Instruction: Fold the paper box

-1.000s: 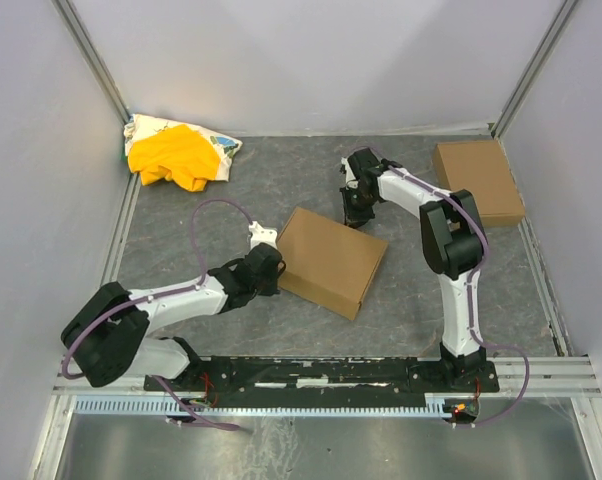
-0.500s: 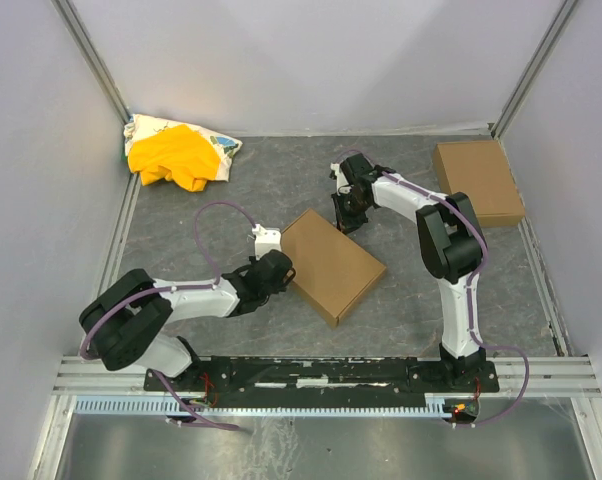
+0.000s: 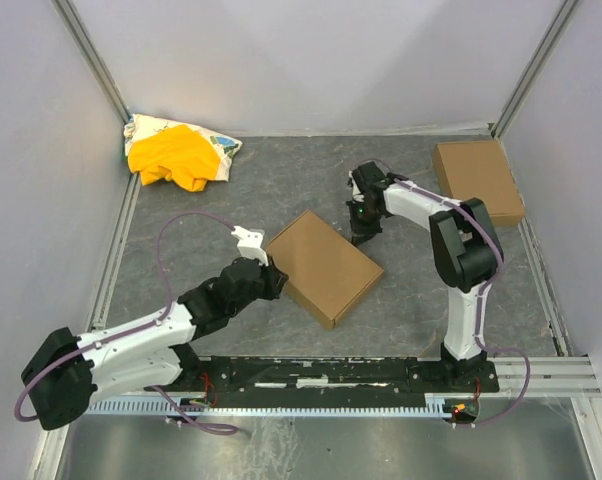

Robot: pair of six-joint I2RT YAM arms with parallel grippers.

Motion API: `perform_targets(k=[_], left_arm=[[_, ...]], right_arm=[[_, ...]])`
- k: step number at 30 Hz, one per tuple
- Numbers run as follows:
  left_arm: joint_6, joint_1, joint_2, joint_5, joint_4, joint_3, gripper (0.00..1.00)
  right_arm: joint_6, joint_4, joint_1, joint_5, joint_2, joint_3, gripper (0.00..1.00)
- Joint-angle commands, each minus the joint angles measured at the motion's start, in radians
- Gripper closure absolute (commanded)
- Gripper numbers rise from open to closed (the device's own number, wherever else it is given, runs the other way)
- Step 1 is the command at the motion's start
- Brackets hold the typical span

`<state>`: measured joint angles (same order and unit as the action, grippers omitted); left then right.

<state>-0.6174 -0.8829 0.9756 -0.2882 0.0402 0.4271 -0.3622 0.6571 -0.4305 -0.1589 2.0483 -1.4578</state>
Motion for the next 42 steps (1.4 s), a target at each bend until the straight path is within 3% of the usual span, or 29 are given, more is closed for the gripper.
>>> perform_targets(k=[1, 7, 17, 26, 34, 42], left_arm=[[-0.044, -0.035, 0.001, 0.222, -0.001, -0.028, 0.84], [-0.037, -0.164, 0.189, 0.225, -0.053, 0.023, 0.85], [-0.088, -0.272, 0.370, 0.195, 0.143, 0.098, 0.85], [-0.104, -0.342, 0.644, 0.159, 0.291, 0.248, 0.85], [-0.022, -0.339, 0.759, -0.035, 0.201, 0.410, 0.84], [0.046, -0.285, 0.781, -0.066, 0.109, 0.495, 0.83]], right_arm=[[-0.012, -0.006, 0.023, 0.057, -0.086, 0.107, 0.95], [-0.038, -0.054, 0.025, 0.105, -0.173, 0.263, 0.96], [-0.070, -0.112, 0.019, 0.069, -0.241, 0.375, 0.96], [-0.017, -0.075, -0.070, 0.044, -0.189, 0.253, 0.96], [-0.005, -0.040, -0.094, 0.088, -0.128, 0.138, 0.96], [-0.010, 0.074, -0.076, 0.222, -0.066, -0.090, 0.95]])
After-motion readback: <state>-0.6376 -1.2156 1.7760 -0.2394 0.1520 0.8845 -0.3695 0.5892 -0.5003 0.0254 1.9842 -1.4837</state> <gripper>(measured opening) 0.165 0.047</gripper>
